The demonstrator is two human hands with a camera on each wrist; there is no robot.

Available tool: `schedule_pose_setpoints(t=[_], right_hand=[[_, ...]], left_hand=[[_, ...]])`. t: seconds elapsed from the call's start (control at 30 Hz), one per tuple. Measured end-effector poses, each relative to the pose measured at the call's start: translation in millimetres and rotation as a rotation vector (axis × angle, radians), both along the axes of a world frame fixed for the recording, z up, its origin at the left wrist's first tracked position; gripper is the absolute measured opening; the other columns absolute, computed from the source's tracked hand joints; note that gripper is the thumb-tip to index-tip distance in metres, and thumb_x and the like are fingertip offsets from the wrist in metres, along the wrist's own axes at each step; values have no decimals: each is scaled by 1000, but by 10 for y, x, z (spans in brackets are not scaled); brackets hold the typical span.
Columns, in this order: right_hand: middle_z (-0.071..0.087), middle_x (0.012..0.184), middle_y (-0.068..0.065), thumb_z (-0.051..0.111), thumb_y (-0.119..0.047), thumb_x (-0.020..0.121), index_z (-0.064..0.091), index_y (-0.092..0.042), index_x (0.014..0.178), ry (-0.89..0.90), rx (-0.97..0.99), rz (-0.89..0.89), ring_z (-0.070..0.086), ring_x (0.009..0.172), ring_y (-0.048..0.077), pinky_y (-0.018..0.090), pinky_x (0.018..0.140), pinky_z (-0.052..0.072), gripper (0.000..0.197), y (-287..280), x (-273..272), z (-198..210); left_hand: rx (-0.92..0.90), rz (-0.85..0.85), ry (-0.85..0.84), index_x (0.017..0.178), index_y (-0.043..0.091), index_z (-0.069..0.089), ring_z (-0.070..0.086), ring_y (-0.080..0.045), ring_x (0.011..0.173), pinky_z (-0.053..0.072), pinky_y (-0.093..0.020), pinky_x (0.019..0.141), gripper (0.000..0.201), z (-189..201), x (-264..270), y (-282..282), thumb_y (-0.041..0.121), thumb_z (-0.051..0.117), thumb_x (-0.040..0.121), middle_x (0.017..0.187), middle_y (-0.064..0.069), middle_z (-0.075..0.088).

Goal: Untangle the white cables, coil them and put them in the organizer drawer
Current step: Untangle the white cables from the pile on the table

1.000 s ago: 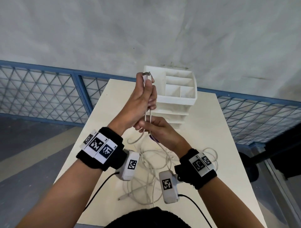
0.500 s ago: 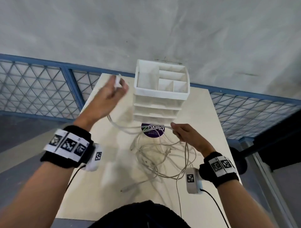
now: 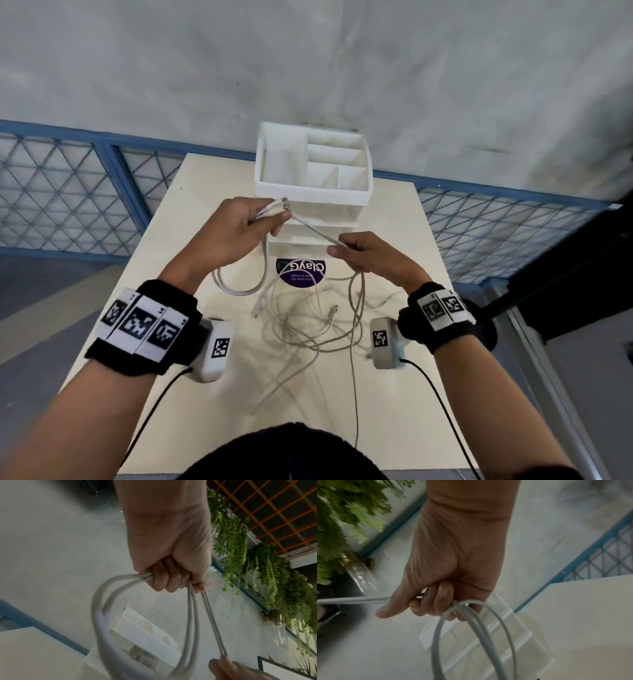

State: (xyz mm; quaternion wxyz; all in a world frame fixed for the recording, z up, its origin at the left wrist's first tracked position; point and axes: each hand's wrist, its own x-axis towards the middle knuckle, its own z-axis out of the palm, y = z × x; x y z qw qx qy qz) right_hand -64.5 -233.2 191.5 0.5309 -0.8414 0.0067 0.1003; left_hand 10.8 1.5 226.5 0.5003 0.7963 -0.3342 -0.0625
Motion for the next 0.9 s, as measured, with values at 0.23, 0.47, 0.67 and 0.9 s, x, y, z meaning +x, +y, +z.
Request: schedule_pose_setpoints(t=[0.23, 0.47, 0.67, 0.9], right_hand=[[38, 56, -5, 53, -23, 95, 41, -17, 66, -29, -86, 42, 36, 48, 7, 18, 49, 36, 32, -83, 137, 131], [40, 59, 1, 49, -17, 97, 40, -15, 68, -257, -36, -47, 44, 49, 5, 15, 56, 39, 31, -30, 162, 541], [48, 58, 1, 52, -25, 96, 44, -19, 72, -371, -269, -214, 47, 49, -1, 12, 53, 38, 26, -324, 183, 523], [48, 56, -3, 59, -28, 90, 53, -20, 78, -615, -278, -211, 48, 50, 10, 22, 55, 41, 15, -370, 306, 1377]], left_hand=[[-134, 176, -64, 59, 17, 48, 30, -5, 38, 24, -15, 43, 38, 89, -83, -54, 32, 51, 94, 41, 9, 39], [-299, 319, -168, 59, 24, 43, 25, -6, 36, 20, -16, 42, 39, 457, 54, -43, 37, 45, 95, 36, 8, 35], [-149, 261, -156, 59, 20, 45, 35, -13, 49, 29, -29, 54, 41, 167, 54, 46, 49, 44, 88, 50, -5, 47], [-15, 180, -117, 64, 15, 44, 32, -10, 48, 26, -17, 46, 41, 107, -24, -54, 41, 42, 96, 52, 2, 38]])
